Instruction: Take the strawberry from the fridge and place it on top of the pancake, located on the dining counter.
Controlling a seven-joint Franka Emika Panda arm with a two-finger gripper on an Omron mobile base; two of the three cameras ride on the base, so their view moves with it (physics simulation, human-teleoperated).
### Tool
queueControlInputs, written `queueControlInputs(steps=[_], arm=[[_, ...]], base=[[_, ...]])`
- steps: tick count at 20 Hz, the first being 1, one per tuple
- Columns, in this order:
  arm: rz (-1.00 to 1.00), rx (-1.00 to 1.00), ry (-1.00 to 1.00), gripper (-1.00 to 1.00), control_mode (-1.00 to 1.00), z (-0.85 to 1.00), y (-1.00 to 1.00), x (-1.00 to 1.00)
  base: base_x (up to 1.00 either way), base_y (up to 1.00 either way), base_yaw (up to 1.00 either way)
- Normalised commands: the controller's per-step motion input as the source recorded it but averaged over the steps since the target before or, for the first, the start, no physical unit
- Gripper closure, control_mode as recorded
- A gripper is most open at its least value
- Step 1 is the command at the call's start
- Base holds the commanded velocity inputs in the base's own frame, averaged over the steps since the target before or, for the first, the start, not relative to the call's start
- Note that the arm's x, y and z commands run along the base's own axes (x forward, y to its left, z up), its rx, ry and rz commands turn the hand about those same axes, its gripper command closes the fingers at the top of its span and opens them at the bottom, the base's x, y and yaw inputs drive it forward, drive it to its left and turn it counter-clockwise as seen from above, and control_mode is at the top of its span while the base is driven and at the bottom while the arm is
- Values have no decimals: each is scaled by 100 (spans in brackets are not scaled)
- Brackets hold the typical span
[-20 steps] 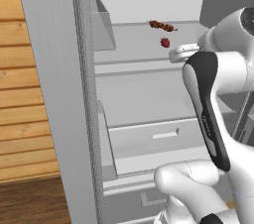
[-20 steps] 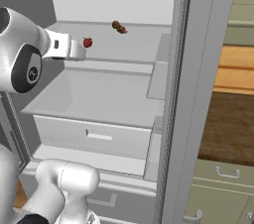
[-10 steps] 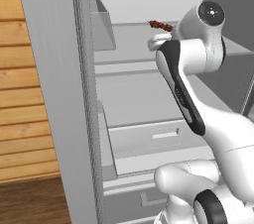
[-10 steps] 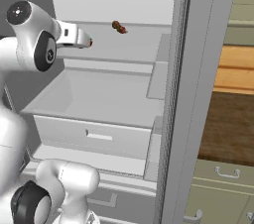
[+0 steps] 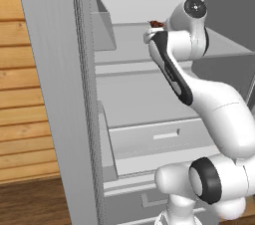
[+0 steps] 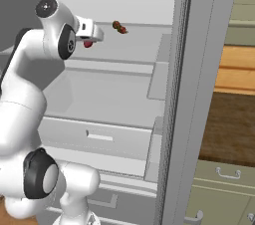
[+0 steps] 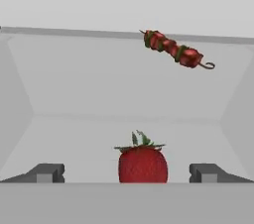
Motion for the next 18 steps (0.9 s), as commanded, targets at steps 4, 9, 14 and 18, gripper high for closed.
queueControlInputs(steps=[4, 9, 14, 18], arm=[[0, 1, 9, -100, -100, 0, -20, 54], [0, 0, 8, -100, -100, -8, -3, 18], [0, 0, 7, -100, -100, -26, 0, 6], [0, 0, 1, -100, -100, -35, 0, 0]], base=[[0, 0, 0], [0, 0, 0], [0, 0, 0], [0, 0, 0]])
